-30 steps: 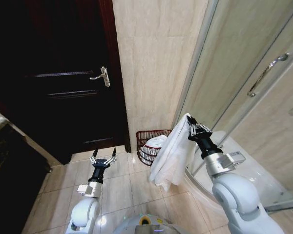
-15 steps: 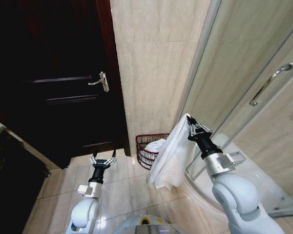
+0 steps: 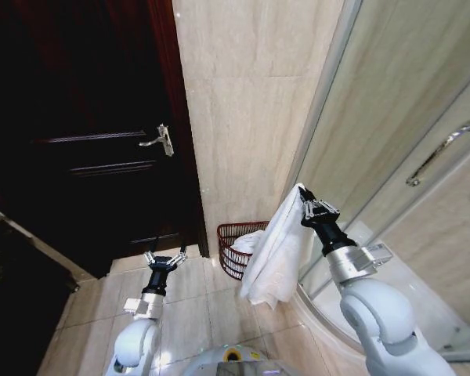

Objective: Discard the used towel into the hamper.

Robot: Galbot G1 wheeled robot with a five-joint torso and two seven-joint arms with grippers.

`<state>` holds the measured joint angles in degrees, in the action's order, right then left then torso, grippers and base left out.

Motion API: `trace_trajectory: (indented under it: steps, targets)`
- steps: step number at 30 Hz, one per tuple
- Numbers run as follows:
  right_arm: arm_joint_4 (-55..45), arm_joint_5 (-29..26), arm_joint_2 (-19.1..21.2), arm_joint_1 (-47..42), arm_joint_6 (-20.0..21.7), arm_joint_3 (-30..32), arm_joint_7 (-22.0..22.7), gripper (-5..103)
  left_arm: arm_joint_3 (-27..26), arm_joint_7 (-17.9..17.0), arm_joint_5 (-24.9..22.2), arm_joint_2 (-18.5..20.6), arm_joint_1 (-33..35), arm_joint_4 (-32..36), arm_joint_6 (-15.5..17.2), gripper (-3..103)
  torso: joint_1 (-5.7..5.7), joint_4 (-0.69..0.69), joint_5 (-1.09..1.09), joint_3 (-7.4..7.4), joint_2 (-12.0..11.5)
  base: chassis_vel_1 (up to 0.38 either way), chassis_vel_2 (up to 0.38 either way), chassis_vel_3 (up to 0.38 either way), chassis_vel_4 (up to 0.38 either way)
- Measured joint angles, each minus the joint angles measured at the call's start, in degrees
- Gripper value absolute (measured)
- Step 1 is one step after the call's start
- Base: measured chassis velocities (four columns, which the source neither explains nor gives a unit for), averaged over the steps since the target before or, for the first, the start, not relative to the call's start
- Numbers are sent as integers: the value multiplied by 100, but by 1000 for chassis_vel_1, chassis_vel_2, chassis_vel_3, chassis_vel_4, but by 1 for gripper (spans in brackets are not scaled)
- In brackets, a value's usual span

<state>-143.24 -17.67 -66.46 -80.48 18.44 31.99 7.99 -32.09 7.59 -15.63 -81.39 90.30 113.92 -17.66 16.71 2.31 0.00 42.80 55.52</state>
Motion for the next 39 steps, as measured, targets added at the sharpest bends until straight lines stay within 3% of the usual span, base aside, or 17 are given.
trace_trajectory:
  steps: [7,25,39]
  targets:
    - [0,-1,-13,-18,0,-6,0,1,39,-10,248,-75,-28,-44,-96,100,-5,-1,1,-6,-11,-60,52,50,-55]
    - [0,137,-142,-121,-234,-51,-132,1,-25,144,204,-42,106,-21,-260,100,114,0,0,133,259,-10,14,13,-11]
    - [0,70,-29,-92,-332,17,-76,1,-47,167,239,-42,27,-36,-242,100,306,0,0,344,660,0,0,0,0]
